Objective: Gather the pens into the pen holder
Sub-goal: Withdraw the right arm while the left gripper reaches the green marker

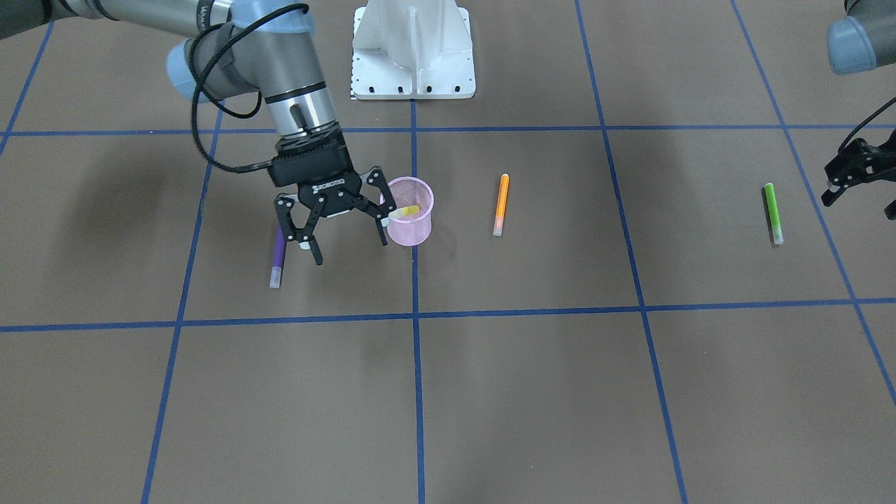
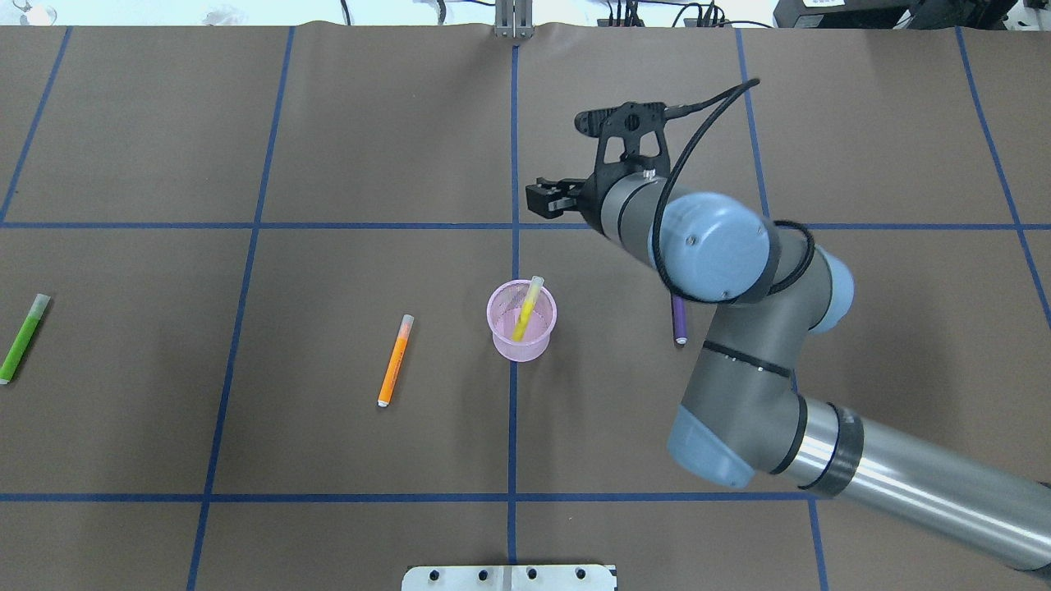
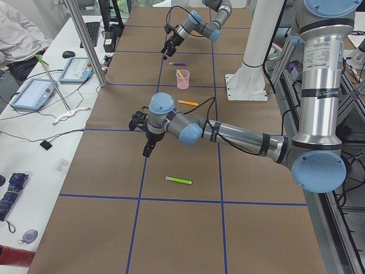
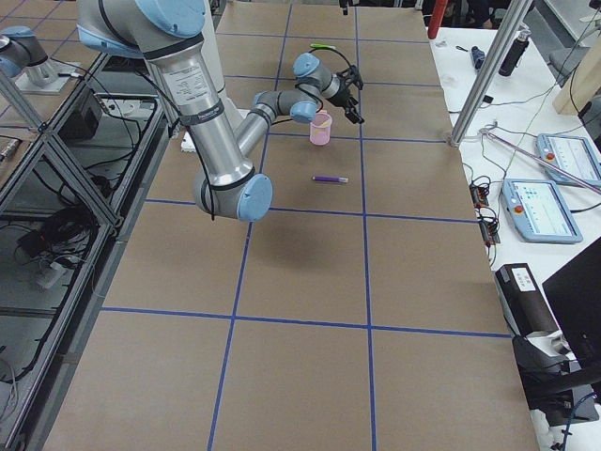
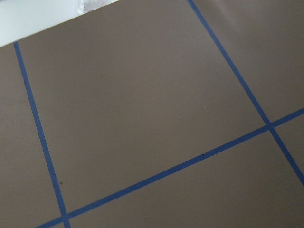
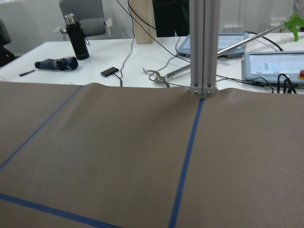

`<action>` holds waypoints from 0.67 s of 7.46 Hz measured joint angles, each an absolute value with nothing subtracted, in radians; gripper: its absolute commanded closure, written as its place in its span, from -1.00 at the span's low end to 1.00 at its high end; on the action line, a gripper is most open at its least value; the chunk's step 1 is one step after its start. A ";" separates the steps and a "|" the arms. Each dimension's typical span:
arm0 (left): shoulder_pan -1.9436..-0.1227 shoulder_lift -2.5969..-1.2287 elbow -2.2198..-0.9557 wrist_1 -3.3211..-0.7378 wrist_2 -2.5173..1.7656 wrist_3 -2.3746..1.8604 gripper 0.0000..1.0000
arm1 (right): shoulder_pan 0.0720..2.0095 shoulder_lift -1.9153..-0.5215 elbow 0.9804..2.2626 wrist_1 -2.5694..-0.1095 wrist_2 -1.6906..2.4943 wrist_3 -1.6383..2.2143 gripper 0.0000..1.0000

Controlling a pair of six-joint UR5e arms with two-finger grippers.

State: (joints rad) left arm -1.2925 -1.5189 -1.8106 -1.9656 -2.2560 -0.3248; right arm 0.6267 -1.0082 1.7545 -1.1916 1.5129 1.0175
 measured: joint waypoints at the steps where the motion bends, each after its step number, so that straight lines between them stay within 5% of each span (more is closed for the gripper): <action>1: -1.268 -1.491 -1.805 -1.994 -2.253 -0.360 -1.00 | 0.737 -1.012 1.763 -1.289 1.702 1.011 -0.99; 4: -1.128 -1.407 -1.642 -2.331 -2.159 -0.553 -0.95 | 0.931 -1.067 1.813 -1.410 1.989 0.877 -0.99; 5: -1.088 -1.407 -1.574 -2.422 -2.132 -0.587 -0.78 | 0.948 -1.079 1.824 -1.413 2.013 0.857 -0.99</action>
